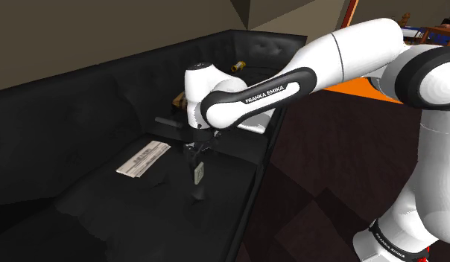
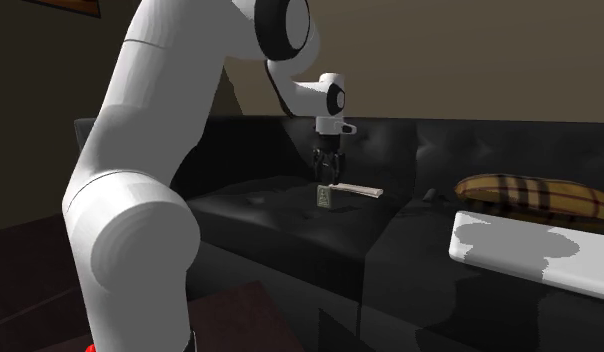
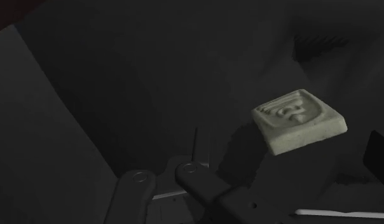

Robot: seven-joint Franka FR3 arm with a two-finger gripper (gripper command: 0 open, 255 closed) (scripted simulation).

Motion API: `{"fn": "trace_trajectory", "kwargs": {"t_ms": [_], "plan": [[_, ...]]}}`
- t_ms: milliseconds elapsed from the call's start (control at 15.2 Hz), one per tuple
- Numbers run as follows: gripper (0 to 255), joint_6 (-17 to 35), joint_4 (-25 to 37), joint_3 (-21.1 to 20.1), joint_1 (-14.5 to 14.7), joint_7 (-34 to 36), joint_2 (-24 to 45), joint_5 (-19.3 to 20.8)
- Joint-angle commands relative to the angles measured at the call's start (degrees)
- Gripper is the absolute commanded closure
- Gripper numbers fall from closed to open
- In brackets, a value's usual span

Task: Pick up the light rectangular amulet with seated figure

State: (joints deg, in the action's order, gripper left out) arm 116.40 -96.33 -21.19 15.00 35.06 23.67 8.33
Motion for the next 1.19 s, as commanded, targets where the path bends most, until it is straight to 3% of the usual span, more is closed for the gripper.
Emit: {"fn": "trace_trajectory", "kwargs": {"t_ms": [0,660,726,1122], "plan": [[0,-1.2,5.1,0.2,2.1,1.4,4.6,1.8],[0,3.3,3.2,0.9,2.5,2.1,7.4,2.9],[255,3.3,3.4,0.9,2.6,2.1,7.5,2.9],[255,3.3,3.4,0.9,2.5,2.0,7.6,2.9]]}}
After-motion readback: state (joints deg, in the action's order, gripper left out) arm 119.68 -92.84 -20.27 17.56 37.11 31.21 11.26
